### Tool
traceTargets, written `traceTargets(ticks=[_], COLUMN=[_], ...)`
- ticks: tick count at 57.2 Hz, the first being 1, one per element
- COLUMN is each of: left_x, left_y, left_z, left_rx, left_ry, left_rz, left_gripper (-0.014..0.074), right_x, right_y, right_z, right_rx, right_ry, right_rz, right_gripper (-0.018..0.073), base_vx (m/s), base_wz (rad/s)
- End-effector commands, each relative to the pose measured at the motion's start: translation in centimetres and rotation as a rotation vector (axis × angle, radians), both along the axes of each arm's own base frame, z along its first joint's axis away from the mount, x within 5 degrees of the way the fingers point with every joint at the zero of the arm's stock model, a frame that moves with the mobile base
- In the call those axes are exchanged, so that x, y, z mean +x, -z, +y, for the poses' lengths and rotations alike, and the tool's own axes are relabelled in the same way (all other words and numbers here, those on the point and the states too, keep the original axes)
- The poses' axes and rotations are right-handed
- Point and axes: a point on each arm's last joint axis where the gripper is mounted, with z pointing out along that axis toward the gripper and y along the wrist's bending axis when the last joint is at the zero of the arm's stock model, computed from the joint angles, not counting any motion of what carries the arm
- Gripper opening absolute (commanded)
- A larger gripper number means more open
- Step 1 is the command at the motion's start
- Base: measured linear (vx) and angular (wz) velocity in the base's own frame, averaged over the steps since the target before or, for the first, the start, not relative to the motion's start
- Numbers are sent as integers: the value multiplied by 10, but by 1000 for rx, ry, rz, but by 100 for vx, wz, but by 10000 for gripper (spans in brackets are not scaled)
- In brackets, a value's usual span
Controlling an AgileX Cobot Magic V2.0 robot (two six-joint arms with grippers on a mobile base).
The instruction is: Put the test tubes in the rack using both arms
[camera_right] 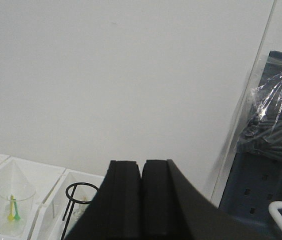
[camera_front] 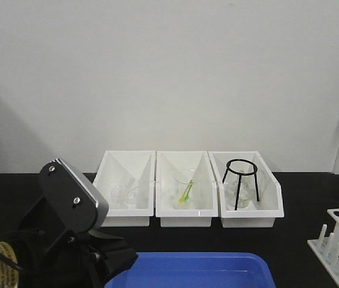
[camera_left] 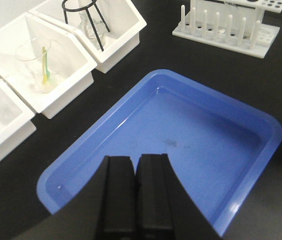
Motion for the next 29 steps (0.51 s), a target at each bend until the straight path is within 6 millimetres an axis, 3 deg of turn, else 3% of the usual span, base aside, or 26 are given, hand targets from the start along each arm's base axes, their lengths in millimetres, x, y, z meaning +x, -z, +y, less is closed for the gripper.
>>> traceTargets(ticks=[1,6,12,16,22,29], left_x=[-2,1,1,-7,-29,-62], left_y=[-25,-36,-49,-47,-26,18], left_z=[6,23,64,92,128,157], left_rx=[-16,-32,-67,-79,-109,-203], left_ry=[34,-24,-168,-262,-392,-538], left_rz=[-171,-221,-280,-318,-379,-427], left_gripper=[-20,-20,-20,-20,-20,-20], right_x=[-3,-3,-3,-3,-3,-3], right_y=[-11,-11,-11,-11,-11,-11], right_z=[2,2,2,2,2,2], right_rx=[5,5,5,5,5,5], right_ry=[-11,-11,-11,-11,-11,-11], right_rz=[-37,-37,-37,-37,-37,-37], right_gripper=[-7,-7,-7,-7,-7,-7], base_vx=[0,0,0,0,0,0], base_wz=[0,0,0,0,0,0])
